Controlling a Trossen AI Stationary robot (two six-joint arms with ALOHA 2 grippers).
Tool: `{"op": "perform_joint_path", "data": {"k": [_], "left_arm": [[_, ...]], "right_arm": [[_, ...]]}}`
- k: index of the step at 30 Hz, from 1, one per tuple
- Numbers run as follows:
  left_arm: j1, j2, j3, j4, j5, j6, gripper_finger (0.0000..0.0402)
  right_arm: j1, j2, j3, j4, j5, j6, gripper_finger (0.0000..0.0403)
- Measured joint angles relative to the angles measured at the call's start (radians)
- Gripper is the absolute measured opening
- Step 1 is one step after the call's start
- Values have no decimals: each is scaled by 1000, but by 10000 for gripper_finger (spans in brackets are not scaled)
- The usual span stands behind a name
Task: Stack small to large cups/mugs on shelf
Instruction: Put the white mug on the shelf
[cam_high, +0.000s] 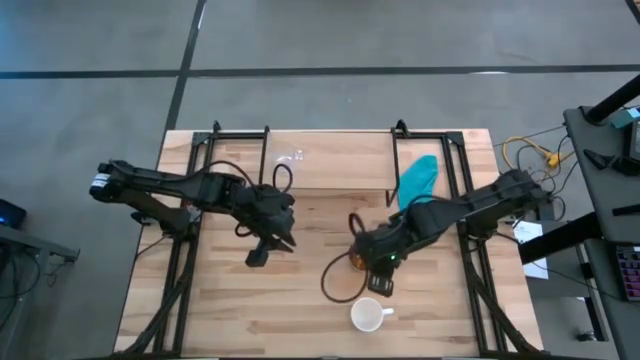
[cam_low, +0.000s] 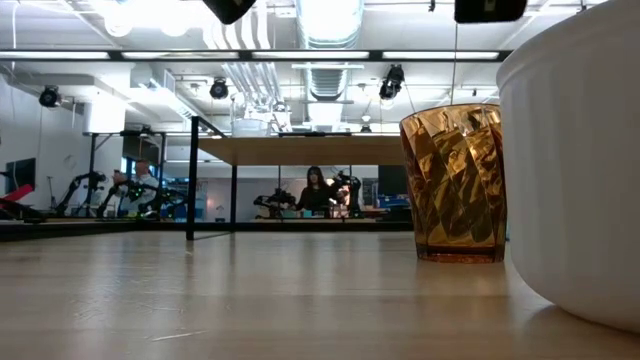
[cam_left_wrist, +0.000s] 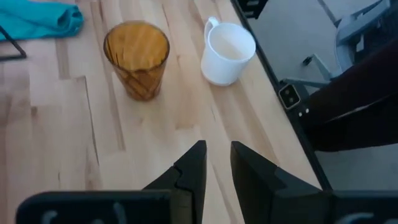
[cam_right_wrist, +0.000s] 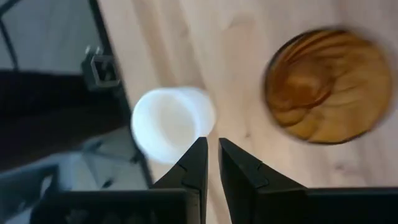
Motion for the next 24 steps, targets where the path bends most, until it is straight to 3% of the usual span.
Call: {"op": "perform_joint_path", "data": {"k": [5, 20, 24], "left_arm": [[0, -10, 9, 33, 0, -1, 59], [0, -35, 36, 134, 0, -54, 59], [-2, -55, 33, 131, 0, -77, 59]], "right_arm": [[0, 48, 4, 0, -80, -10, 34], [4, 62, 5, 51, -91, -19, 34], [-1, 63, 5, 58, -88, -114, 34]]}}
